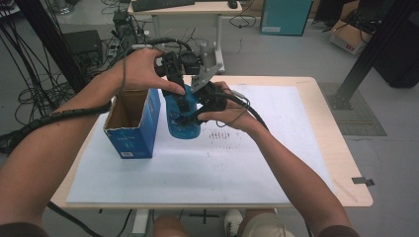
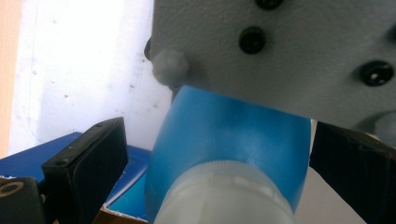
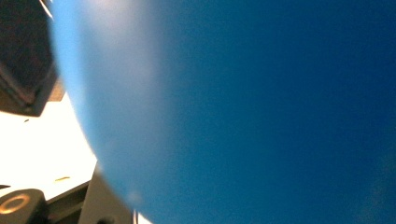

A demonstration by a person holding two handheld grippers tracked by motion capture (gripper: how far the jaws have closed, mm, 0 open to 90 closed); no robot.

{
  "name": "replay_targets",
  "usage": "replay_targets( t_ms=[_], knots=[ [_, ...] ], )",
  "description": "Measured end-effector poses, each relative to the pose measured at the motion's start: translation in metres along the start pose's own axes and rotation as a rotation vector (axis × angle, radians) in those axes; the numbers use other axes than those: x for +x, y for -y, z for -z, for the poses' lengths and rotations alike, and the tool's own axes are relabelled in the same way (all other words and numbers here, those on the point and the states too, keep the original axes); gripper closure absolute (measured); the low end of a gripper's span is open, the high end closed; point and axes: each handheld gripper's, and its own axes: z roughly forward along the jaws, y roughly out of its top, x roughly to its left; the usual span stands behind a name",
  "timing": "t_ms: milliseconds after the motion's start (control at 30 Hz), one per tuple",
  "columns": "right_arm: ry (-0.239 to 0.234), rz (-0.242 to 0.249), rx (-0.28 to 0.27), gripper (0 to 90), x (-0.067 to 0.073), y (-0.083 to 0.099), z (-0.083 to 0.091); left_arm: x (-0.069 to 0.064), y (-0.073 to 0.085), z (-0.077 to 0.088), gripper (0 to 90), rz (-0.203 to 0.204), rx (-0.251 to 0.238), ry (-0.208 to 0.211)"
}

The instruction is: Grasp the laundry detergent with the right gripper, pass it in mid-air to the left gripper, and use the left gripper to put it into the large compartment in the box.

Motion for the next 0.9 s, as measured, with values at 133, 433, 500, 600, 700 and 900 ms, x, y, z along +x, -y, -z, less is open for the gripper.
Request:
replay_targets(
  t_ms=[133, 433, 500, 600, 700, 900],
  knots=[
    [0.007, 0.016, -0.007, 43.7, -0.0014, 0.0001, -0.0012, 0.0081, -0.0009, 0.0068, 4.8, -0.107, 0.081, -0.004],
    [-0.026, -0.056, 0.047, 43.6, 0.0047, -0.0003, 0.0011, 0.006, 0.0016, 0.0057, 4.8, -0.07, 0.045, -0.007],
    [-0.019, -0.019, 0.022, 43.6, 0.0022, -0.0004, -0.0007, 0.0063, 0.002, 0.0061, 4.8, -0.069, 0.04, -0.005],
    [-0.018, -0.018, 0.025, 43.6, 0.0022, -0.0002, -0.0009, 0.0063, 0.0019, 0.007, 4.8, -0.066, 0.042, -0.004],
    [-0.017, -0.017, 0.029, 43.6, 0.0024, -0.0002, -0.0011, 0.0059, 0.002, 0.0074, 4.8, -0.068, 0.037, -0.01],
    [-0.017, -0.015, 0.03, 43.6, 0.0026, 0.0001, -0.0017, 0.006, 0.002, 0.0067, 4.8, -0.072, 0.044, -0.006]
  ],
)
